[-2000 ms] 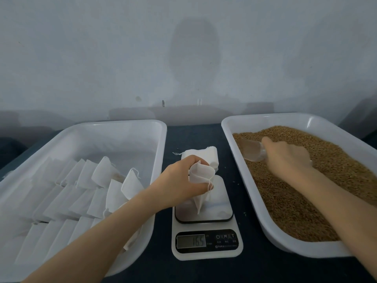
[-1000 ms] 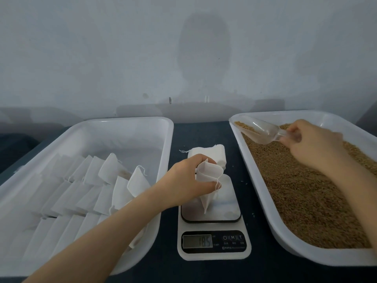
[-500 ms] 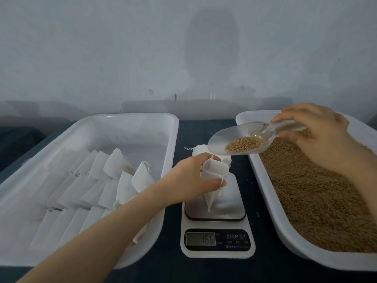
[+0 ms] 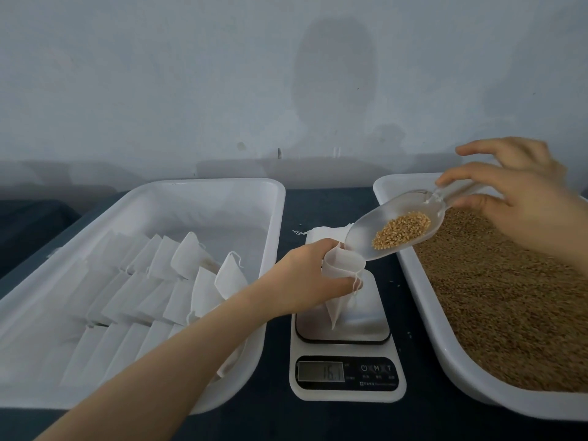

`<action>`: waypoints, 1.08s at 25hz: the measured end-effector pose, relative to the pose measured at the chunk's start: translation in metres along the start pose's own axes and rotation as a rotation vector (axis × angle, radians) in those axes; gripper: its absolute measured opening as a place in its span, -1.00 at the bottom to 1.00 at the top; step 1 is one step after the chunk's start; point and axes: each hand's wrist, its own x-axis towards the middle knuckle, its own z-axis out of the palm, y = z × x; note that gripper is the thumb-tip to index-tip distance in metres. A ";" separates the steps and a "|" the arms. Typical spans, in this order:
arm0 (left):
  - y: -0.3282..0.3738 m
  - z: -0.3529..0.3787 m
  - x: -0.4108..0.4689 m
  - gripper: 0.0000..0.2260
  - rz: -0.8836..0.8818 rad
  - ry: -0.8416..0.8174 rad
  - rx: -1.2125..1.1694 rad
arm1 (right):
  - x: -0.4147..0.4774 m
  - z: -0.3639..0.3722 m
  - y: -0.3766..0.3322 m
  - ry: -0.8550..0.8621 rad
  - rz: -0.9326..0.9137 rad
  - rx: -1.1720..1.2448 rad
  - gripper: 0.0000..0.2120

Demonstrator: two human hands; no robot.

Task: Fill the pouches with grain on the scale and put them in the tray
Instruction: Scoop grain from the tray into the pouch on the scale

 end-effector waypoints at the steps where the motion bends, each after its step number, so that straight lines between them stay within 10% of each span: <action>1: 0.000 0.000 0.000 -0.55 0.000 -0.008 -0.001 | 0.001 -0.001 0.000 -0.007 0.000 -0.009 -0.78; 27: -0.001 0.002 0.000 -0.60 0.013 0.004 0.021 | 0.022 -0.024 -0.060 0.088 -0.383 -0.446 -0.74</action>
